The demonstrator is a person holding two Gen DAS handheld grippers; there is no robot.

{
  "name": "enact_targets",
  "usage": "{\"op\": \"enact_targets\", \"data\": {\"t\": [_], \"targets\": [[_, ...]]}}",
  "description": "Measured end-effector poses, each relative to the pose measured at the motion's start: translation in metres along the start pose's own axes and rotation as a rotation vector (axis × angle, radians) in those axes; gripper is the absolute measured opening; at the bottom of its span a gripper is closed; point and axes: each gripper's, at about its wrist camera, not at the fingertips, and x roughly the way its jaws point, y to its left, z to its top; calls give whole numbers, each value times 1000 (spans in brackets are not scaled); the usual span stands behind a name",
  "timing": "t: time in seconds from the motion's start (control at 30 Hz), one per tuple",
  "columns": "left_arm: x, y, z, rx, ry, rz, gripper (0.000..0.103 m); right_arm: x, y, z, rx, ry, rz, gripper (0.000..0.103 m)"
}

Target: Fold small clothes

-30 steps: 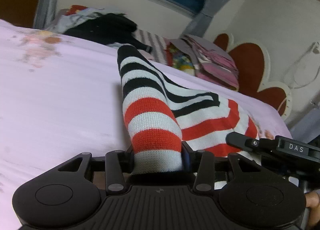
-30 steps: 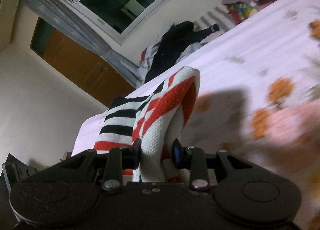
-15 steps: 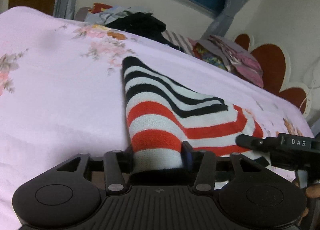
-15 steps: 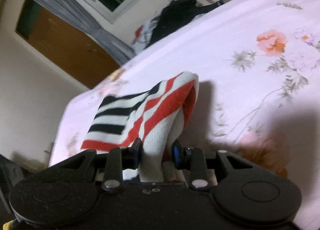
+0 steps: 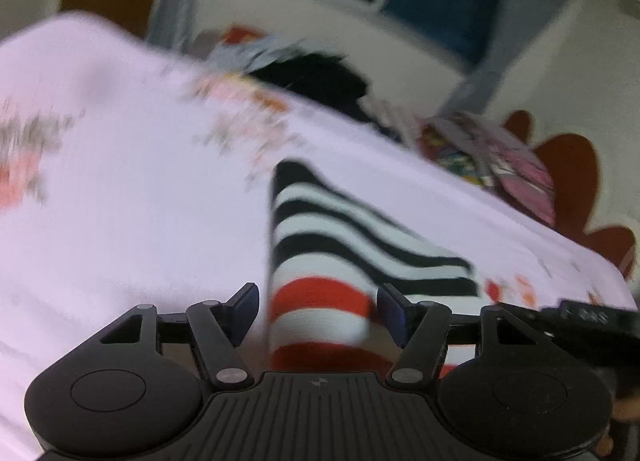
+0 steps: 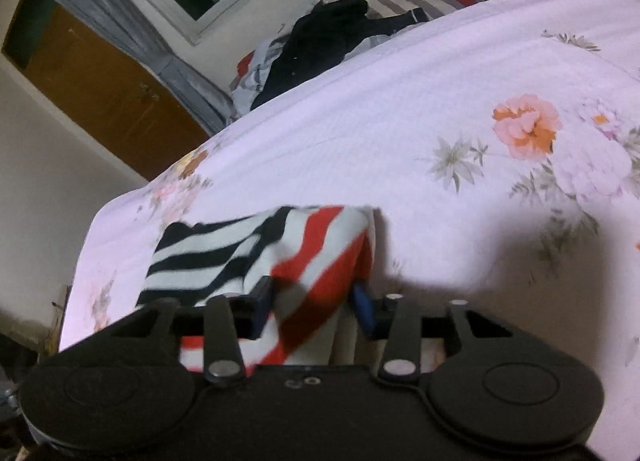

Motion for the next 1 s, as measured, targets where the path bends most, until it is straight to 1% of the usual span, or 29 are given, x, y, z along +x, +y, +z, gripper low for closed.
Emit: {"op": "enact_targets", "data": {"t": [0.03, 0.07, 0.1, 0.13, 0.2, 0.27, 0.33, 0.4, 0.57, 0.63, 0.7, 0.77, 0.8, 0.87, 0.9, 0.97, 1.0], "targets": [[8, 3, -1, -27, 16, 5, 64, 3, 3, 0, -27, -1, -20, 29], [14, 5, -3, -42, 19, 8, 64, 6, 6, 0, -60, -8, -50, 25], [18, 4, -4, -38, 22, 12, 66, 9, 8, 0, -91, -19, -88, 19], [20, 3, -7, -34, 20, 20, 69, 12, 8, 0, -97, -19, -104, 19], [18, -1, -9, -22, 15, 32, 69, 16, 6, 1, -87, -14, -110, 20], [10, -4, -10, -1, 11, 33, 69, 10, 10, 0, -92, -24, -118, 23], [-3, -7, -11, 29, 8, 28, 69, -4, 14, -2, -94, -43, -100, 25], [-19, -10, -14, 55, 9, 17, 69, -20, 18, -7, -101, -44, -70, 28], [-58, -7, -40, 77, 31, -18, 69, -58, 29, -38, -142, -29, -8, 30], [-67, -4, -52, 69, 31, -26, 69, -68, 28, -51, -133, -21, -1, 31], [-68, -2, -60, 70, 53, -25, 69, -74, 25, -63, -115, -11, 7, 31], [-67, 2, -67, 65, 62, -22, 69, -74, 23, -75, -109, 2, -9, 31], [-66, 4, -70, 62, 65, -20, 70, -72, 21, -80, -116, 5, -31, 28], [-64, 8, -72, 57, 67, -17, 75, -67, 15, -87, -118, 2, -68, 28], [-64, 8, -73, 58, 69, -11, 78, -65, 12, -88, -108, 5, -68, 28], [-67, 8, -71, 55, 78, -5, 78, -69, 11, -88, -67, 2, -63, 29], [-69, 7, -71, 61, 79, -1, 78, -75, 16, -89, -78, -10, -65, 29]]}}
